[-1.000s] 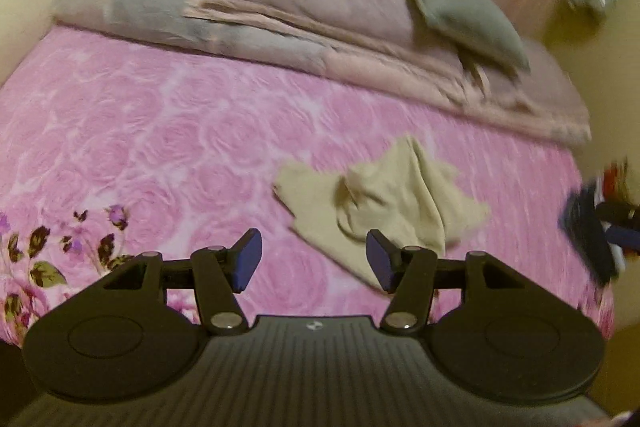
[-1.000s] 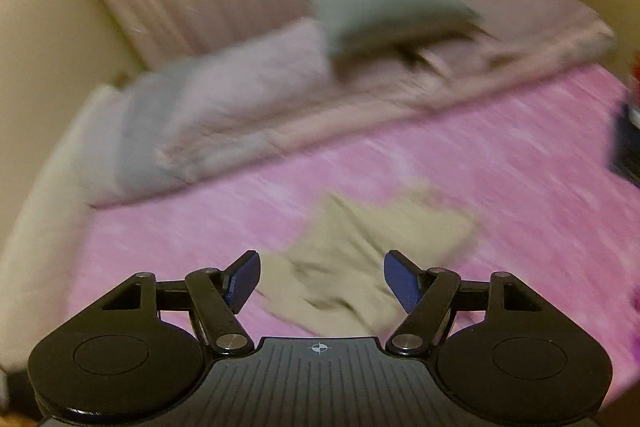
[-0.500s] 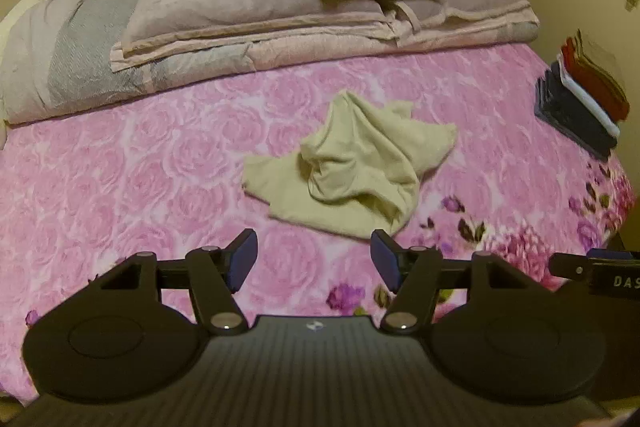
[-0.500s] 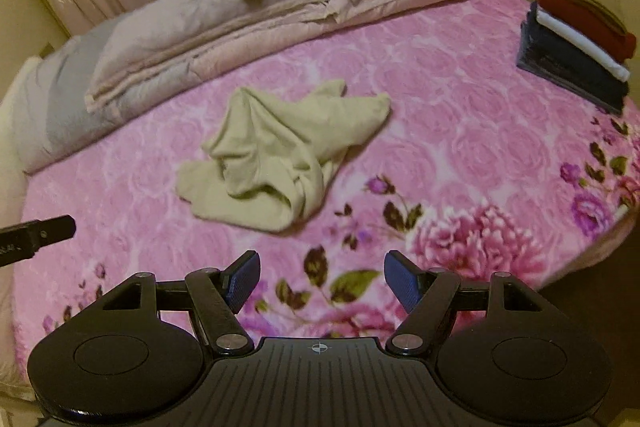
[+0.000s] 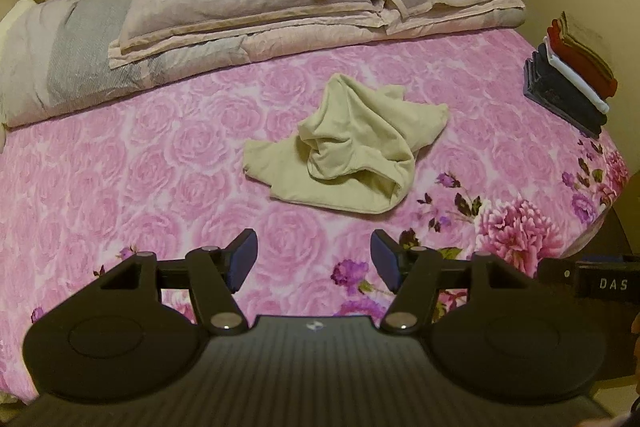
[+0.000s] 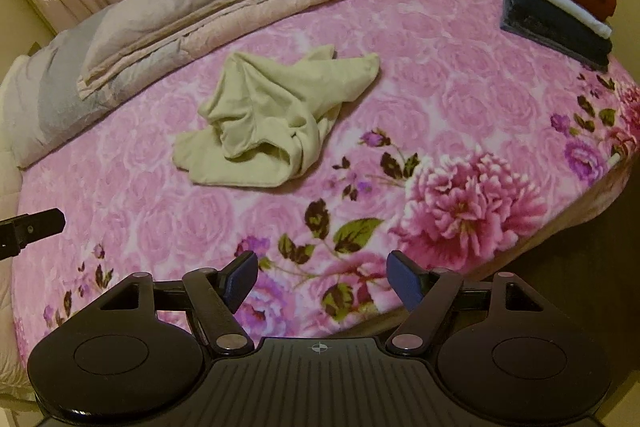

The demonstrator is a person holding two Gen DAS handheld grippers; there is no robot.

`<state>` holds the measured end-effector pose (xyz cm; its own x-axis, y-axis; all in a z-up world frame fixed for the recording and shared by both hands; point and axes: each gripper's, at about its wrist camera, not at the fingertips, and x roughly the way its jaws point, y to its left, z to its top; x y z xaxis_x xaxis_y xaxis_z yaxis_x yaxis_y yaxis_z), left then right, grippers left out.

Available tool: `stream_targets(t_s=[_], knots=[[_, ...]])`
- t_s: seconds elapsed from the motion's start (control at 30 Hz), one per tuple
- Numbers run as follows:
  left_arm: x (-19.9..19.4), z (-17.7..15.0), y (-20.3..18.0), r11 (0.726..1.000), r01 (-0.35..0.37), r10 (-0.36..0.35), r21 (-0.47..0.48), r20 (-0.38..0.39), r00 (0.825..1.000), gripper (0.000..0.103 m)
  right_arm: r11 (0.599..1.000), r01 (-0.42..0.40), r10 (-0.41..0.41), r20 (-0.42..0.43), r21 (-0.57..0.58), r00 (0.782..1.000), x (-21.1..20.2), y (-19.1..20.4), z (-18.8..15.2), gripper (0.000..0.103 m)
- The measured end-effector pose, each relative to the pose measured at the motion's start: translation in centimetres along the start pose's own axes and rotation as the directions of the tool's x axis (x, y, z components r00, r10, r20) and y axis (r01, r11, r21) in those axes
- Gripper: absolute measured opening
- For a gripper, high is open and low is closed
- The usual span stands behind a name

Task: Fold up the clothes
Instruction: 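Reach both tools to the shirt and grasp its edge with the left gripper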

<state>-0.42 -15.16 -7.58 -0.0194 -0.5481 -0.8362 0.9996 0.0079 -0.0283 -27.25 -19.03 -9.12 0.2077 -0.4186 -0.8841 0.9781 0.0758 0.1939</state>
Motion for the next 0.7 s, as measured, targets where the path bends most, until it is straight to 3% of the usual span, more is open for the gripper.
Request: stream_targets(t_s=[0.13, 0.3, 0.7], knots=[[0.6, 0.8, -0.4, 1.000, -0.008, 0.008, -0.008, 0.007, 1.000, 0.059, 1.000, 0.001, -0.001, 0.018, -0.006, 1.000, 0.0, -0.3, 0.7, 0.085], [2.6, 2.2, -1.4, 0.999, -0.010, 0.010, -0.034, 0.003, 1.000, 0.059, 1.000, -0.006, 0.006, 0.016, -0.002, 1.000, 1.1, -2.1, 2.9, 0.085], [11.9, 7.6, -6.3, 0.984, -0.080, 0.074, -0.162, -0.044, 0.996, 0.059, 0.999, 0.013, -0.015, -0.053, -0.034, 0.998, 8.2, -11.8, 14.7, 0.085]])
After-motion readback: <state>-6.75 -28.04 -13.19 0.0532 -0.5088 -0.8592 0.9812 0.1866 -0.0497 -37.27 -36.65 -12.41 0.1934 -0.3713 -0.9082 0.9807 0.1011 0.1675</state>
